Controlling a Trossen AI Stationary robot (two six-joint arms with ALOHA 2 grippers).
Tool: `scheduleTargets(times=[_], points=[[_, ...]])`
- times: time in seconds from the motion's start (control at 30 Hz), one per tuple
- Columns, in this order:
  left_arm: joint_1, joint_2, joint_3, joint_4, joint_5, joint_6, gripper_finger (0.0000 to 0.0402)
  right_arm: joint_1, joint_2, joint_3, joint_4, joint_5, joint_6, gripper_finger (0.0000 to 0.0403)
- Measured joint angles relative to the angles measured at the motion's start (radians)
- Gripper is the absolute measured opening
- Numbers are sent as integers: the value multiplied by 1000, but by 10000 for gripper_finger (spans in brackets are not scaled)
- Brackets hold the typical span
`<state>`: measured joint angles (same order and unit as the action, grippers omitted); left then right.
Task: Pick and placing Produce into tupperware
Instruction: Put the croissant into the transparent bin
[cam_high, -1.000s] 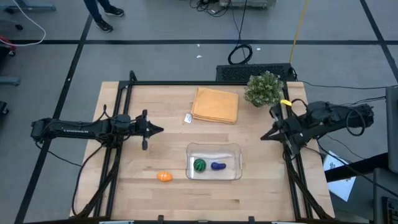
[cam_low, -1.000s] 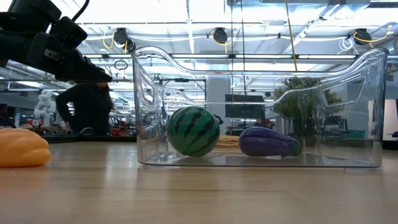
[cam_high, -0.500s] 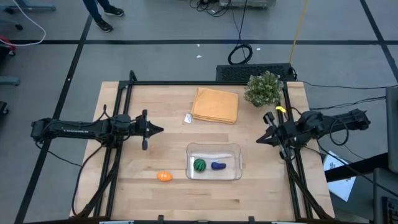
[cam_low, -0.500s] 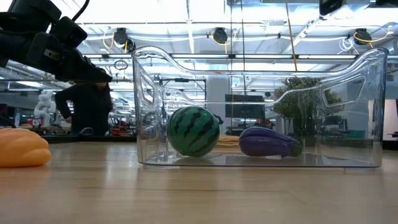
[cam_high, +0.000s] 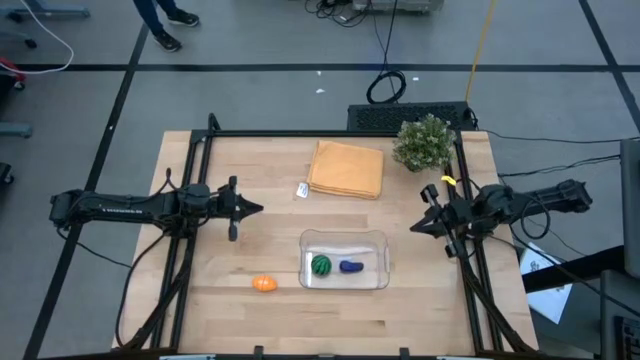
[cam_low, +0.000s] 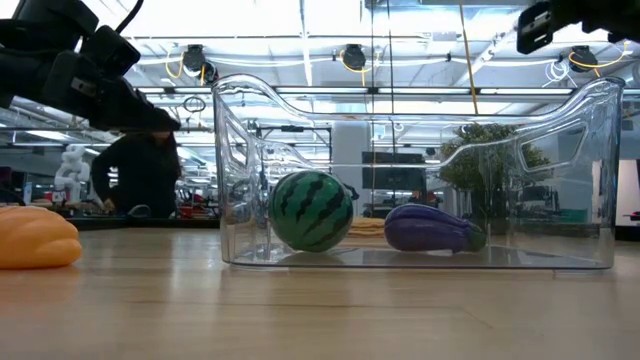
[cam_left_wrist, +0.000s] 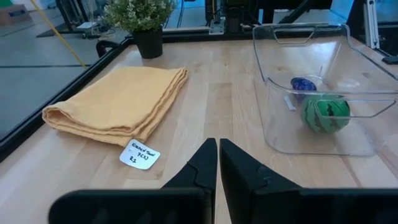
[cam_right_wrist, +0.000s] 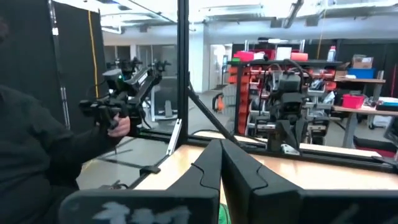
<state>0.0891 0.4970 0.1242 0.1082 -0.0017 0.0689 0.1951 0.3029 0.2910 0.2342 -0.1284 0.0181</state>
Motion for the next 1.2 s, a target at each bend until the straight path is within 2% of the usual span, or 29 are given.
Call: scheduleTargets(times=[0.17, 0.4, 0.63, 1.03, 1.2], points=[[0, 0, 0, 20, -1, 8, 24, -4, -44, -37, -3, 77, -7, 0], [0, 0, 0, 138, 8, 33, 24, -58, -67, -81, -28, 79, 13, 0], [0, 0, 0, 194, 102, 77, 24, -80, -67, -115, -21, 79, 3, 0], [-1, 0, 0, 297, 111, 69, 24, -133, -67, -146, 2, 79, -4, 0], [-1, 0, 0, 382, 175, 61, 24, -142, -67, -146, 2, 78, -4, 0]])
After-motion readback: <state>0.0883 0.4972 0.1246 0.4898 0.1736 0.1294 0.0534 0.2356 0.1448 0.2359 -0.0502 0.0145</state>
